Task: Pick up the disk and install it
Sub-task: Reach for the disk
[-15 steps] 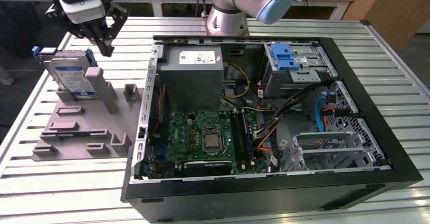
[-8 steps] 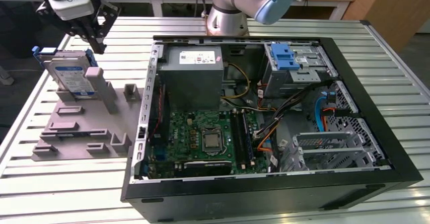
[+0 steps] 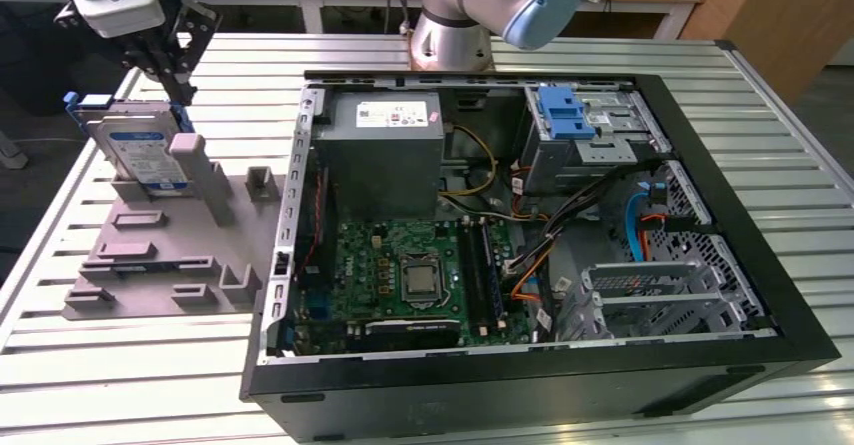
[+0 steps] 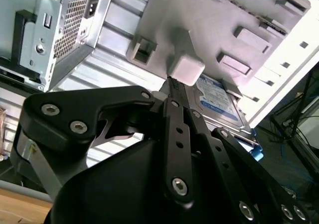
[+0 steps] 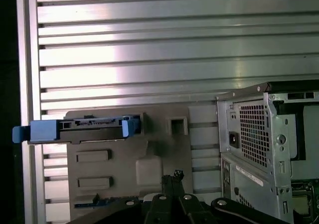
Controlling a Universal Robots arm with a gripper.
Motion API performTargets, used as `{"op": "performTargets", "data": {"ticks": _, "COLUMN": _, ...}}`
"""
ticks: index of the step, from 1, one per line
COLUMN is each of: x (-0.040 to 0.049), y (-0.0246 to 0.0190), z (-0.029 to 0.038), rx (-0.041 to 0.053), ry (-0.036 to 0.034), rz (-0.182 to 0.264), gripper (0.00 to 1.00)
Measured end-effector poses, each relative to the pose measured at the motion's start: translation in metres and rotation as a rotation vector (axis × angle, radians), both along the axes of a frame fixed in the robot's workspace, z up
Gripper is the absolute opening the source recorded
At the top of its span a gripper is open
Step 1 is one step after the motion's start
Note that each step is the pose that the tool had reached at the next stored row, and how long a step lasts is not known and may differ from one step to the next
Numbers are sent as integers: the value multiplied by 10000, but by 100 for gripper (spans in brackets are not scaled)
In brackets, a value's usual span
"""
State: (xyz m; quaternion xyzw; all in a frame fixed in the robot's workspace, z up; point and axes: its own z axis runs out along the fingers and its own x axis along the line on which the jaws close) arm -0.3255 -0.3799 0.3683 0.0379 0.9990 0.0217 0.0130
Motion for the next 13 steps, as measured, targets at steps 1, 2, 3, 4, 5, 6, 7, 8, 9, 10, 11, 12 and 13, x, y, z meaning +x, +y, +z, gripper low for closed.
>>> {"op": "performTargets", "data": {"ticks": 1, "x": -20, "y": 8, "z": -1, "rx": 0, "ry": 0, "rz": 0, "gripper": 11}}
{"op": "performTargets", "data": {"ticks": 2, "x": -44, "y": 18, "z": -2, "rx": -1, "ry": 1, "rz": 1, "gripper": 11}}
{"op": "performTargets", "data": {"ticks": 3, "x": -74, "y": 32, "z": -4, "rx": -1, "ry": 0, "rz": 0, "gripper": 11}}
{"op": "performTargets", "data": {"ticks": 4, "x": -183, "y": 77, "z": -8, "rx": 0, "ry": 1, "rz": 0, "gripper": 11}}
{"op": "performTargets", "data": {"ticks": 5, "x": -249, "y": 90, "z": -12, "rx": -1, "ry": 1, "rz": 1, "gripper": 11}}
{"op": "performTargets", "data": {"ticks": 6, "x": -297, "y": 98, "z": -17, "rx": 0, "ry": 0, "rz": -1, "gripper": 11}}
{"op": "performTargets", "data": {"ticks": 7, "x": -342, "y": 107, "z": -24, "rx": -1, "ry": 0, "rz": -1, "gripper": 11}}
{"op": "performTargets", "data": {"ticks": 8, "x": -386, "y": 118, "z": -32, "rx": 0, "ry": 0, "rz": -1, "gripper": 11}}
{"op": "performTargets", "data": {"ticks": 9, "x": -431, "y": 131, "z": -41, "rx": 0, "ry": 1, "rz": 1, "gripper": 11}}
{"op": "performTargets", "data": {"ticks": 10, "x": -475, "y": 149, "z": -51, "rx": 0, "ry": 0, "rz": 1, "gripper": 11}}
{"op": "performTargets", "data": {"ticks": 11, "x": -514, "y": 170, "z": -59, "rx": 0, "ry": 0, "rz": -1, "gripper": 11}}
{"op": "performTargets", "data": {"ticks": 12, "x": -552, "y": 192, "z": -66, "rx": 0, "ry": 2, "rz": -1, "gripper": 11}}
{"op": "performTargets", "data": {"ticks": 13, "x": -587, "y": 212, "z": -73, "rx": 0, "ry": 5, "rz": 0, "gripper": 11}}
